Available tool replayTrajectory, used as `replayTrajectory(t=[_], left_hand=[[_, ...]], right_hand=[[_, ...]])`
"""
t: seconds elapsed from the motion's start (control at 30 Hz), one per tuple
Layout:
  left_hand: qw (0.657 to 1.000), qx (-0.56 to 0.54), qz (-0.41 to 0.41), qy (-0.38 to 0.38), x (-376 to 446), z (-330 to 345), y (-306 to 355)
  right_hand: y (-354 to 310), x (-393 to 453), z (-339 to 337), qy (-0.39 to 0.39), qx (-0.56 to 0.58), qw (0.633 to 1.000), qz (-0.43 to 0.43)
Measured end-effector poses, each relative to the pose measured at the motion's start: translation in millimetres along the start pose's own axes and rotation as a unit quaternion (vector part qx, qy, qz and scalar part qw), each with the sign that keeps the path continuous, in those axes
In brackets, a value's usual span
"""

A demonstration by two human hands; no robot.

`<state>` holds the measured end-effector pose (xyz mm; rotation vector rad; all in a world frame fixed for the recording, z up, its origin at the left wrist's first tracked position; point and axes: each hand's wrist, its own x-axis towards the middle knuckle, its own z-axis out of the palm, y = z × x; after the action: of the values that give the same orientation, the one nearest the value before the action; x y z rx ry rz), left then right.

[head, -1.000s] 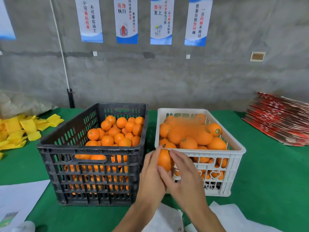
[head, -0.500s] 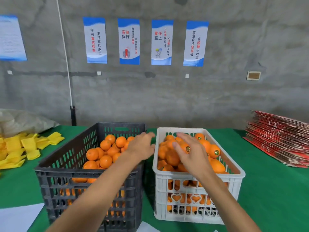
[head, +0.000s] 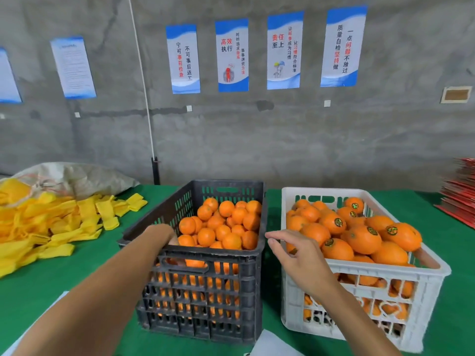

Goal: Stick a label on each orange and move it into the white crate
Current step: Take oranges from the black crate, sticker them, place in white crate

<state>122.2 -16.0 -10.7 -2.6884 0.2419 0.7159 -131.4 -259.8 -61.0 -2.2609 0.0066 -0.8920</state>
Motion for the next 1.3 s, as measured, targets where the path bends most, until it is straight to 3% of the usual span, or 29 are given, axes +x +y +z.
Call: replayTrajectory(t=[0.33, 0.63, 0.73, 0.87, 0.93, 1.0, 1.07, 1.13, 1.2, 1.3], left_hand=[[0.999, -0.028, 0.008, -0.022, 10.3, 2.0, 5.7], [0.998, -0.069, -0.001, 0.005, 7.9, 3.7, 5.1], [0.996, -0.061, 0.003, 0.068, 2.0, 2.0, 5.8], [0.975, -0.105, 0.083, 0.177, -8.3, 5.9, 15.1], [0.939, -0.181, 0.151, 0.251, -16.6, 4.6, 20.2], [0.865, -0.271, 0.253, 0.338, -39.1, 8.5, 29.8], [0.734, -0.402, 0.384, 0.391, -70.9, 19.2, 47.9], [0.622, -0.482, 0.492, 0.372, -107.7, 35.2, 72.3], [0.566, -0.499, 0.546, 0.364, -133.3, 56.1, 97.1], [0.52, -0.528, 0.565, 0.363, -153.5, 93.8, 131.4]], right_hand=[[-10.1, -15.3, -1.9, 0.019, 0.049, 0.999, 0.009], [-9.9, -29.1, -4.1, 0.031, 0.041, 0.999, 0.004], [-6.8, -30.8, -11.4, 0.02, 0.033, 0.999, 0.005], [-14.7, -14.0, -14.1, 0.019, 0.025, 0.999, 0.006], [-23.2, -5.4, -9.3, 0.034, 0.031, 0.999, -0.011], [-33.3, 0.5, -2.8, 0.047, 0.026, 0.998, -0.028], [-43.5, 1.7, 4.3, 0.07, 0.0, 0.996, -0.05], [-52.1, -0.4, 10.2, 0.073, -0.004, 0.996, -0.045], [-58.3, -6.8, 13.6, 0.067, 0.034, 0.997, -0.025], [-57.0, -30.5, 10.4, 0.112, 0.085, 0.99, -0.002]])
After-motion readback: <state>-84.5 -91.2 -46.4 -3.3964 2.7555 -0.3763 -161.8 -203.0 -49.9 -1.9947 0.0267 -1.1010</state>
